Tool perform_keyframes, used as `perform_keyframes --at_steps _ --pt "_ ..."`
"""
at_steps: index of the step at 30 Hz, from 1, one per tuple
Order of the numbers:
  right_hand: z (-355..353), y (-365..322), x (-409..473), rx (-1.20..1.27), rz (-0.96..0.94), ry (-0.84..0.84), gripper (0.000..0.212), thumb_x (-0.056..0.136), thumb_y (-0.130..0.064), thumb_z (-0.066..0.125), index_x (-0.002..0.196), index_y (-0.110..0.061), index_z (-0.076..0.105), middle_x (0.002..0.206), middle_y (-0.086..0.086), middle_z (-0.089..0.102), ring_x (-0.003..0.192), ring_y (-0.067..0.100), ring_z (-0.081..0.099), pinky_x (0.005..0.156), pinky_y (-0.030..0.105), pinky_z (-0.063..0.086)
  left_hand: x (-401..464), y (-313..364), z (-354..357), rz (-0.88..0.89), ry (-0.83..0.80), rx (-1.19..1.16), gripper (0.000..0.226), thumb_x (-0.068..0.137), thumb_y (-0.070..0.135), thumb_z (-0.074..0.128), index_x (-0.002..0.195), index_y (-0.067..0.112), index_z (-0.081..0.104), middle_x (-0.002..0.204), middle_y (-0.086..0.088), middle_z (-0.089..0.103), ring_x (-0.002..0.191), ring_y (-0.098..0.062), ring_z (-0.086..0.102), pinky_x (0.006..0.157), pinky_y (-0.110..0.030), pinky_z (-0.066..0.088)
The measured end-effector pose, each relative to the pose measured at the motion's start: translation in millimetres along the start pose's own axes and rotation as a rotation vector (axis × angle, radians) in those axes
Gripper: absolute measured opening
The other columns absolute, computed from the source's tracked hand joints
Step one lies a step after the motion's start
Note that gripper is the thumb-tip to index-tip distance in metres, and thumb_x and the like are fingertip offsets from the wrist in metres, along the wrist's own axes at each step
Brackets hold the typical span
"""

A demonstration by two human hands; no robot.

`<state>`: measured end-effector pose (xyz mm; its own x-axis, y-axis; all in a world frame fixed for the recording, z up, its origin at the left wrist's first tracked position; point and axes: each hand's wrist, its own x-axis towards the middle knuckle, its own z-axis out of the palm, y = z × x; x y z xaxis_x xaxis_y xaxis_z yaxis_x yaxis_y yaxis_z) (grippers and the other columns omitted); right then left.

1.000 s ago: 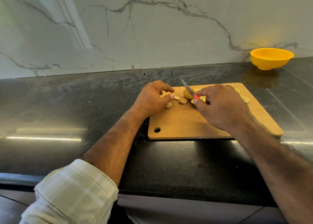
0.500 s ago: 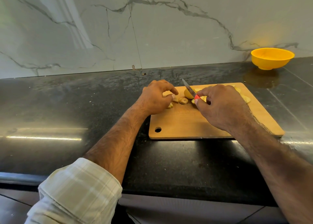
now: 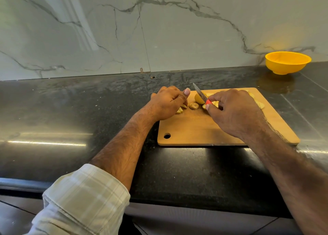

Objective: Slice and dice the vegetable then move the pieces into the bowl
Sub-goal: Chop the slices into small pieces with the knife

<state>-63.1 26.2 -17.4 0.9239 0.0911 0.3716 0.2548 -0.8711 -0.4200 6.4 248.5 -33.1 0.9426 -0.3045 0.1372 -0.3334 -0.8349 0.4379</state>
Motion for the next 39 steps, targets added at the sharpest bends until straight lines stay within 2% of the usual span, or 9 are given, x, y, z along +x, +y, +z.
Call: perform_keyframes --at_steps 4,10,15,19,22,24,27,33,39 --pt "0.3 0.4 0.7 -0.005 -0.004 -0.003 0.034 0.100 -0.045 0.063 0.129 -0.030 0.073 0.083 -0.005 0.072 0.072 0.012 0.061 0.056 0.023 0.048 3.4 -7.2 0.1 0.014 0.032 -0.065 0.059 0.090 0.085 0.028 0.080 0.047 0.073 0.112 0.019 0.061 0.123 -0.019 0.054 0.107 -0.068 0.039" --pt "0.6 1.5 0.8 -0.008 -0.012 -0.003 0.036 0.100 -0.047 0.061 0.130 -0.030 0.073 0.078 -0.009 0.068 0.070 0.011 0.060 0.061 0.026 0.054 1.7 -4.4 -2.3 0.039 0.084 -0.153 0.065 0.094 0.085 0.019 0.087 0.043 0.069 0.114 0.014 0.065 0.119 -0.015 0.059 0.108 -0.067 0.040" --pt "-1.4 -0.3 0.3 0.006 -0.011 -0.012 0.034 0.101 -0.045 0.062 0.129 -0.029 0.073 0.076 -0.007 0.068 0.069 0.011 0.060 0.057 0.022 0.048 3.5 -9.7 -2.6 0.044 0.070 -0.105 0.081 0.090 0.092 0.013 0.078 0.041 0.074 0.110 0.018 0.063 0.124 -0.018 0.056 0.110 -0.070 0.035" --pt "-1.4 -1.0 0.3 0.000 -0.014 -0.013 0.035 0.101 -0.046 0.061 0.130 -0.029 0.073 0.076 -0.008 0.067 0.070 0.012 0.060 0.061 0.026 0.053 2.6 -7.3 -2.6 0.048 0.036 -0.118 0.073 0.098 0.081 0.021 0.083 0.036 0.077 0.115 0.013 0.062 0.120 -0.014 0.056 0.109 -0.065 0.038" --pt "-1.6 0.2 1.0 -0.001 -0.017 -0.007 0.035 0.101 -0.046 0.061 0.130 -0.029 0.073 0.076 -0.007 0.068 0.069 0.012 0.060 0.061 0.026 0.052 0.6 -10.6 -2.9 0.055 0.046 -0.196 0.051 0.110 0.058 0.037 0.096 0.029 0.077 0.119 0.006 0.066 0.118 -0.013 0.058 0.103 -0.046 0.046" --pt "-1.4 0.9 1.0 -0.003 -0.026 -0.004 0.035 0.101 -0.046 0.061 0.129 -0.029 0.074 0.075 -0.008 0.067 0.069 0.012 0.061 0.061 0.027 0.054 -1.1 -12.3 -5.2 0.040 0.100 -0.272 0.051 0.111 0.054 0.039 0.091 0.025 0.076 0.117 0.005 0.069 0.120 -0.011 0.060 0.102 -0.043 0.046" --pt "0.0 1.9 1.0 -0.001 -0.023 0.006 0.034 0.100 -0.046 0.062 0.127 -0.030 0.074 0.077 -0.006 0.069 0.070 0.012 0.060 0.060 0.027 0.052 -2.9 -14.1 -7.7 0.043 0.131 -0.298 0.063 0.110 0.058 0.036 0.081 0.024 0.080 0.116 0.007 0.070 0.121 -0.008 0.060 0.106 -0.042 0.043" --pt "0.9 2.0 1.4 -0.005 -0.023 0.011 0.032 0.100 -0.047 0.063 0.126 -0.032 0.075 0.086 -0.002 0.074 0.077 0.015 0.063 0.059 0.026 0.050 -5.0 -14.6 -6.5 0.067 0.090 -0.284 0.066 0.107 0.066 0.031 0.088 0.030 0.083 0.121 0.012 0.067 0.125 -0.008 0.058 0.112 -0.052 0.043" --pt "0.9 2.5 0.9 0.007 -0.030 0.007 0.033 0.100 -0.046 0.063 0.126 -0.030 0.075 0.076 -0.007 0.070 0.068 0.012 0.061 0.057 0.024 0.050 -2.7 -11.9 -0.6 0.037 0.051 -0.251 0.068 0.104 0.073 0.025 0.097 0.035 0.080 0.127 0.011 0.065 0.130 -0.012 0.055 0.114 -0.059 0.039"
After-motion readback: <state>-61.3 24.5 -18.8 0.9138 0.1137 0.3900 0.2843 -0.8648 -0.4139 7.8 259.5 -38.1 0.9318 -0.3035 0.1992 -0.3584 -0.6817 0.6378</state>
